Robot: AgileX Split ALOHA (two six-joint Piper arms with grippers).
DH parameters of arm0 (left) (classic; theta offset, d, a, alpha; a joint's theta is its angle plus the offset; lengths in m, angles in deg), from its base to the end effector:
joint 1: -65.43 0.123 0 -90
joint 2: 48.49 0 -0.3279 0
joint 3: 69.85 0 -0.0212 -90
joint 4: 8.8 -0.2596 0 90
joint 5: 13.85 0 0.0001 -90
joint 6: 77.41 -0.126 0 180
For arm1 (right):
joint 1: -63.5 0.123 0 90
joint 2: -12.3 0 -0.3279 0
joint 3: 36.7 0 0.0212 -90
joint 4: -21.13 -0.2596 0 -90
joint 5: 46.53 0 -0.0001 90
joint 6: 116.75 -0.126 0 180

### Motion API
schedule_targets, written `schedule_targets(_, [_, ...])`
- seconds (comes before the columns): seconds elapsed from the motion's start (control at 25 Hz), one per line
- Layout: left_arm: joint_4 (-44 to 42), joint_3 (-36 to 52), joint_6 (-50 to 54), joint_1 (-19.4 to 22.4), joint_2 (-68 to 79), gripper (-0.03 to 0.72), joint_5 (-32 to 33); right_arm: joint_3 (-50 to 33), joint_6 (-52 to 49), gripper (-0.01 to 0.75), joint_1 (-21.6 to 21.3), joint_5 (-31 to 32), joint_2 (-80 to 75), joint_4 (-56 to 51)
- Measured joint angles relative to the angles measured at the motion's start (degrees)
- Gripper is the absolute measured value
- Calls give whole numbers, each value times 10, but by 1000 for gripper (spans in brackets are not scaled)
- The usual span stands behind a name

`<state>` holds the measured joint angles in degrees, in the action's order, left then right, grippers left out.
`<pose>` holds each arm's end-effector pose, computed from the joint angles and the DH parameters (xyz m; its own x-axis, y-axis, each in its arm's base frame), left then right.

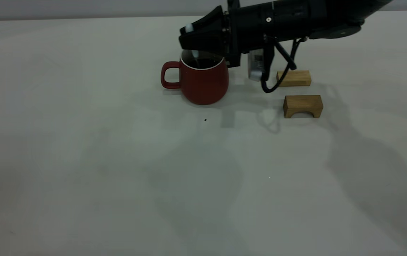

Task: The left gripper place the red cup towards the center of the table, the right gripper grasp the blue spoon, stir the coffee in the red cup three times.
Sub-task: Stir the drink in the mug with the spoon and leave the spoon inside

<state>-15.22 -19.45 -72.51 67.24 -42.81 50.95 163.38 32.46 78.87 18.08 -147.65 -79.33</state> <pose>-0.0154 0.0123 0.2538 -0.5061 -0.0535 -0.8608 -0.1375 0.9903 0.0193 0.4931 0.2517 0.0227 -0.1333 0.2426 0.9609 0.9794 -0.1164 0.1652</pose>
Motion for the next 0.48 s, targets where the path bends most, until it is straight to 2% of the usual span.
schedule_targets(0.24, [0, 0, 0, 0, 0, 558, 0, 79, 0, 136, 1, 10, -25, -3])
schedule_targets(0.48, [0, 0, 0, 0, 0, 558, 0, 63, 0, 136, -21, 11, -24, 12])
